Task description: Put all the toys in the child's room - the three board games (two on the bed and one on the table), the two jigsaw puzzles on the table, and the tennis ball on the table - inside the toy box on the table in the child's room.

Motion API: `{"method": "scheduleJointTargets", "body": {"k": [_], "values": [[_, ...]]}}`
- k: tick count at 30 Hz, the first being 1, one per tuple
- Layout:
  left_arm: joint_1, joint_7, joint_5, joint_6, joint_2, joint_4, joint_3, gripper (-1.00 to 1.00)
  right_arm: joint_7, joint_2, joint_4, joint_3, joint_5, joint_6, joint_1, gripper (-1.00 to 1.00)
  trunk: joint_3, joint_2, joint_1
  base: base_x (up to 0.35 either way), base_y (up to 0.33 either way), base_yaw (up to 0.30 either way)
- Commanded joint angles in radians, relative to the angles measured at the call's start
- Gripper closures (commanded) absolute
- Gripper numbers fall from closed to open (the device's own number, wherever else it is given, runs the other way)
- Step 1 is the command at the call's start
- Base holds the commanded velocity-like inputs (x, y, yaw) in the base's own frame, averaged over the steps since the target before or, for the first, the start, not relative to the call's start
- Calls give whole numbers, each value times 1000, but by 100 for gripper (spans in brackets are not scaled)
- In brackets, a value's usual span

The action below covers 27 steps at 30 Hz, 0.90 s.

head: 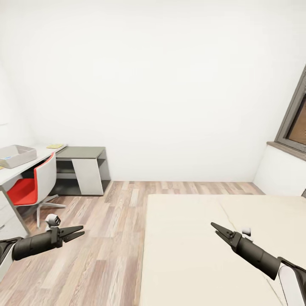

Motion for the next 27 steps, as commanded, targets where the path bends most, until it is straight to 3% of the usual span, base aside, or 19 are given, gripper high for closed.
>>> {"method": "scheduleJointTargets", "body": {"k": [1, 13, 27], "values": [[-1, -2, 1, 10, 0, 0, 0, -100, 5, 0, 0, -1, 2, 4, -1, -100, -2, -3, 1, 0, -294, 0], [-1, -3, 1, 11, 0, 0, 0, -100, 3, 0, 2, -1, 2, 4, -1, -100, -2, -3, 1, 0, -267, -43], [-1, -3, 1, 12, 0, 0, 0, -100, 3, -1, 2, -1, 2, 4, -1, -100, -2, -3, 1, 0, -41, -15]]}}
